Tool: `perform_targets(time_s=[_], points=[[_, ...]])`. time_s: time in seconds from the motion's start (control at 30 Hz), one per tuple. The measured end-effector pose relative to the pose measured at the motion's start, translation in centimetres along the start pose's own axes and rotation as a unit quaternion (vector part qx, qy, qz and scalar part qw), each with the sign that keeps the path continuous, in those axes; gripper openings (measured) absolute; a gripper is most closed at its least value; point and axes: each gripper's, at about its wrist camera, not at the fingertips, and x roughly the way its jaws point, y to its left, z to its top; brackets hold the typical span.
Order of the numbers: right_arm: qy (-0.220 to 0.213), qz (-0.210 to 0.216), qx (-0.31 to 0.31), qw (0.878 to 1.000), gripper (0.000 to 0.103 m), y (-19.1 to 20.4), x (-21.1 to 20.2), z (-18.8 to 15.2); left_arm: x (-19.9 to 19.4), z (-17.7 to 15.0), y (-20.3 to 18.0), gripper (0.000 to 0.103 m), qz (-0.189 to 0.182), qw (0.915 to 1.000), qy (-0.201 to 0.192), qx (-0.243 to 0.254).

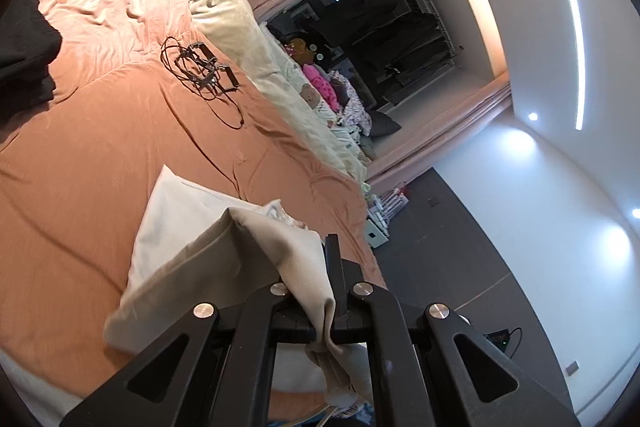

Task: Fold large clothes
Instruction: 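Lift the held hem with both tools and fold it over toward the collar, then open both tools and release the folded hem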

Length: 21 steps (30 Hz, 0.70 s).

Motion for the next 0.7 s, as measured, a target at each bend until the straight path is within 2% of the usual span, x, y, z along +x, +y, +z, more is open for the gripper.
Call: perform_targets(time_s=[0.23,0.57,0.63,0.7], points=[[0.016,-0.032,-0.005,0.999,0.006,-1.9,5.0,2.0,5.4,2.1,2.7,0.005,0.035,0.9991,0.023,-0.006],[0.039,-0.074,0.013,0.996,0.006,-6.6,10.5,2.3,12.2,3.0,7.8,0.005,0.076,0.9947,0.066,-0.023],[0.046,-0.086,0.015,0.995,0.006,-7.6,11.4,2.2,13.6,2.9,8.8,0.005,0.090,0.9926,0.078,-0.027],[0.053,-0.103,0.016,0.993,0.006,-8.5,12.4,2.1,15.2,2.8,9.6,0.006,0.125,0.9871,0.098,-0.021]])
